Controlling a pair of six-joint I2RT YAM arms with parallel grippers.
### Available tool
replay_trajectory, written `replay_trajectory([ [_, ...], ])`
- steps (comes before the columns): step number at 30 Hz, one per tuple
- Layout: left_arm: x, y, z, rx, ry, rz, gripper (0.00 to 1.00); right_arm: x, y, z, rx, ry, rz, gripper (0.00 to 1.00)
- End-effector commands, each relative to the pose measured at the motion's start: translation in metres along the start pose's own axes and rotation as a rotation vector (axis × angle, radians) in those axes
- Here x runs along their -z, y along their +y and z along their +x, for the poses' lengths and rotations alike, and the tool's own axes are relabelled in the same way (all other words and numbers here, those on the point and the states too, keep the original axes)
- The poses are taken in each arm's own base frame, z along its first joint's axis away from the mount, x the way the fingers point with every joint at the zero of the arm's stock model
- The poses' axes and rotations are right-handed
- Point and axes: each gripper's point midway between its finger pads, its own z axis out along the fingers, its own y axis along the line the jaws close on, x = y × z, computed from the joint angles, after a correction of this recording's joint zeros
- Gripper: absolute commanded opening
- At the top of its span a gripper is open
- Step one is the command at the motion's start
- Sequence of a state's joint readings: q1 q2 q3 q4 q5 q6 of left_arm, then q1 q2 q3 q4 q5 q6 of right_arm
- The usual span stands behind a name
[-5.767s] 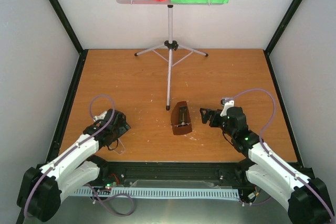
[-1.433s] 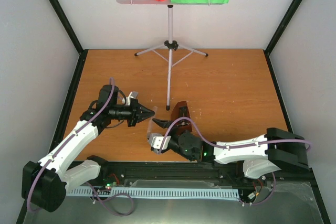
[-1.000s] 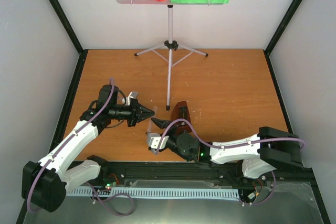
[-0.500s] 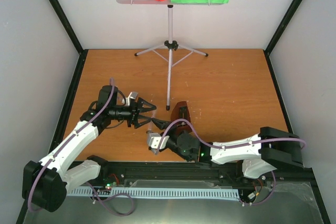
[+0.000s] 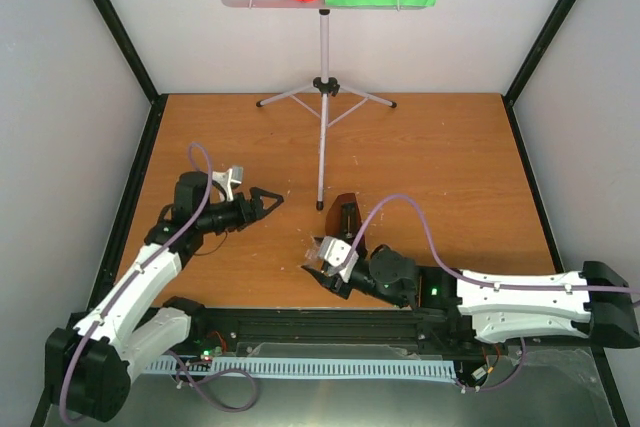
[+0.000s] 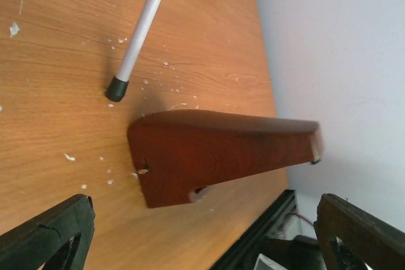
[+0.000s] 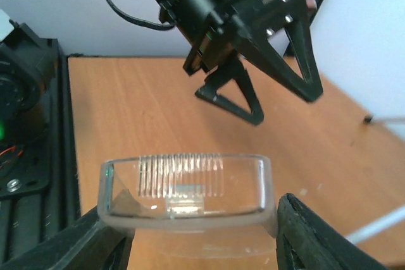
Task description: Pack up the instrument practice props
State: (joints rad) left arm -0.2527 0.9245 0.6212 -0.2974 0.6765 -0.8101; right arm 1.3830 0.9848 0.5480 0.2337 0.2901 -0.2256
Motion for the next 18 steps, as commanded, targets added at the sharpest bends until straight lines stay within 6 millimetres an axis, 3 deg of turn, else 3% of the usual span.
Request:
replay_trajectory([
  [1,-0.007,-0.006,-0.004,-0.233,-0.084,0.128,0.93,0.016,0.006,0.041,-0.263,0.205,-0.011,0.51],
  [6,-0.024,-0.003,0.016,-0.341,-0.051,0.157,0.89,0.039,-0.026,0.068,-0.417,0.337,0.177,0.50],
  [10,-0.031,-0.015,0.021,-0.458,-0.055,0.197,0.87,0.055,-0.053,0.085,-0.500,0.381,0.344,0.50],
  [14,-0.041,-0.023,0.033,-0.553,-0.031,0.275,0.82,0.061,-0.078,0.103,-0.563,0.408,0.469,0.50],
  [18,-0.063,-0.018,0.053,-0.601,0.045,0.287,0.78,0.063,-0.094,0.113,-0.632,0.398,0.495,0.50],
])
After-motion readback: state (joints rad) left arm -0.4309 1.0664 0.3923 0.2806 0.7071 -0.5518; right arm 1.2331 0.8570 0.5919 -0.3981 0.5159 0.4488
